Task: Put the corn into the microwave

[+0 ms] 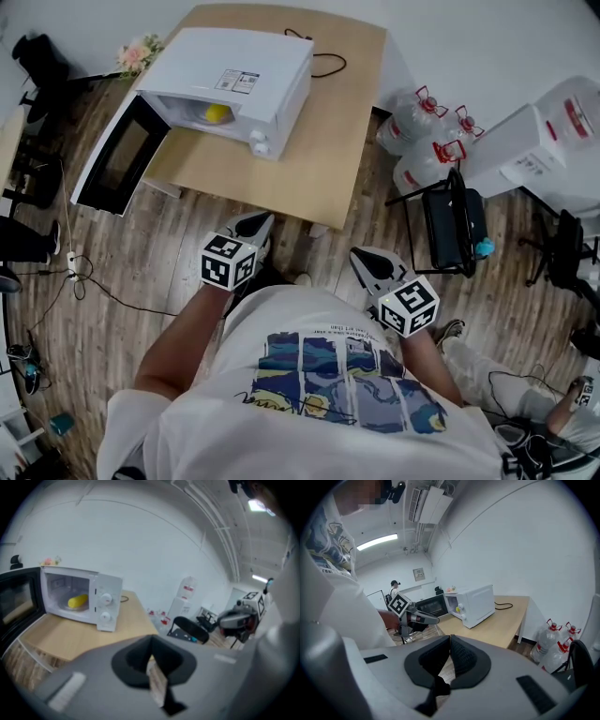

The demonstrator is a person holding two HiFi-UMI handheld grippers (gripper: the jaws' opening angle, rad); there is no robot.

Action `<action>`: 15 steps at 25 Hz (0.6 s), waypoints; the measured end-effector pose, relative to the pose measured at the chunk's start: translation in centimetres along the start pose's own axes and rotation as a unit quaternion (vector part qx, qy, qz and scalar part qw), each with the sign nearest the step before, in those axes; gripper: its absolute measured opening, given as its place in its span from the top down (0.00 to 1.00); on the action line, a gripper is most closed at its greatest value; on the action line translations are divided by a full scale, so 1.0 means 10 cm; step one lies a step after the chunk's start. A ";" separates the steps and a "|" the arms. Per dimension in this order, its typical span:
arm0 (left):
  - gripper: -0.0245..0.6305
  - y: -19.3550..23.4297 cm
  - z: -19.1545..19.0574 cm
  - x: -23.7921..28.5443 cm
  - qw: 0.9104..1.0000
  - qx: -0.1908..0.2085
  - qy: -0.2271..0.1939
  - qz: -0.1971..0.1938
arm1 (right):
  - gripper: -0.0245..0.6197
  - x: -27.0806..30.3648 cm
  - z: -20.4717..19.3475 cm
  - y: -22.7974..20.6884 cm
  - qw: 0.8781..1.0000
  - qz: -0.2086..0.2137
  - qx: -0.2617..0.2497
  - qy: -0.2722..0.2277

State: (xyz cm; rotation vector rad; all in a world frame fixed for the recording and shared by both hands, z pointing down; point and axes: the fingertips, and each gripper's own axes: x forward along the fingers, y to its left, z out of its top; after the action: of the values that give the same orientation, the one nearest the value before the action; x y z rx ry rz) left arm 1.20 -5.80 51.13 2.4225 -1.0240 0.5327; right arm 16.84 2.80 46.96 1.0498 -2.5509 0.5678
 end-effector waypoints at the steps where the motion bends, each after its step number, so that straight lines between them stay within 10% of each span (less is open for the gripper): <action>1: 0.95 -0.02 0.00 0.01 1.000 0.000 0.000 -0.002 | 0.95 -0.01 -0.01 0.00 1.000 -0.001 0.000 -0.001; 15: 0.95 -0.07 0.02 0.06 1.000 0.005 0.007 -0.007 | 0.95 0.00 -0.02 -0.04 1.000 -0.004 -0.003 -0.001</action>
State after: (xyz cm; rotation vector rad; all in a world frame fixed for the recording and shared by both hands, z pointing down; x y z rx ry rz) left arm 2.13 -5.83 51.11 2.4294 -0.9990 0.5513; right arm 17.15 2.67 47.21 1.0584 -2.5486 0.5574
